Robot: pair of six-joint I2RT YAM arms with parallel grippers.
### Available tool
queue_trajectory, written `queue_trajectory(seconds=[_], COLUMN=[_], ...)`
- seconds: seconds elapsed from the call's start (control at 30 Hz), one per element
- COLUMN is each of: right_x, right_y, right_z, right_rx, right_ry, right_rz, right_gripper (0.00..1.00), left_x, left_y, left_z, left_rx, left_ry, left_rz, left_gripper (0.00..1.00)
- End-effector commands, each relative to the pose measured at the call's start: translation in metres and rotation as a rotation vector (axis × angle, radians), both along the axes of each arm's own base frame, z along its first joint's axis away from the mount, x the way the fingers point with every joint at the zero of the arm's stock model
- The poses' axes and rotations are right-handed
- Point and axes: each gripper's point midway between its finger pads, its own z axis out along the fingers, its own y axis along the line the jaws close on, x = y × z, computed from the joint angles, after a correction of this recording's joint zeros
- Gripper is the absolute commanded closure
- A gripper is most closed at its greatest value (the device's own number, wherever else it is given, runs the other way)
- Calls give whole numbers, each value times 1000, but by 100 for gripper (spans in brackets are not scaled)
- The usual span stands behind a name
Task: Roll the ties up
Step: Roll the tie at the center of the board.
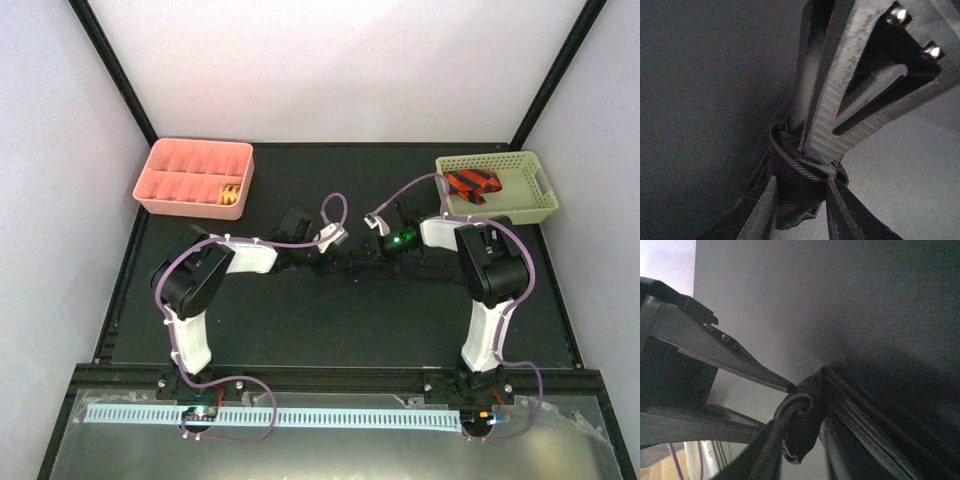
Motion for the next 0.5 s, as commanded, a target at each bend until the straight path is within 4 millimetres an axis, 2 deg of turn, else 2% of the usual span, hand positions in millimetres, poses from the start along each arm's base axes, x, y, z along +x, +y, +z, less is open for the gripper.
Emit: queue_trajectory(seconds=[0.0, 0.1, 0.27, 0.3, 0.4, 0.47], right_x=[4, 3, 0, 0, -2, -4], right_y=[5, 3, 0, -1, -3, -5], right_z=[-6, -11, -14, -15, -21, -25], right_rx=[-19, -41, -60, -69, -94, -105], right_ry=[-16, -17, -18, -17, -13, -10], right_rz=[4, 10, 22, 24, 35, 40], right_gripper=[82, 91, 97, 98, 98, 98], left_x=[-1, -2, -2, -2, -3, -3], left_y=[-7, -6, -6, -6, -1, 4], left_z=[-1, -1, -1, 1, 16, 25], left_rx=[-5, 0, -6, -18, -87, -121], left_ry=[22, 19, 19, 11, -55, -120], left_rz=[-23, -22, -25, -29, -40, -44], left_gripper=[70, 70, 67, 63, 42, 34])
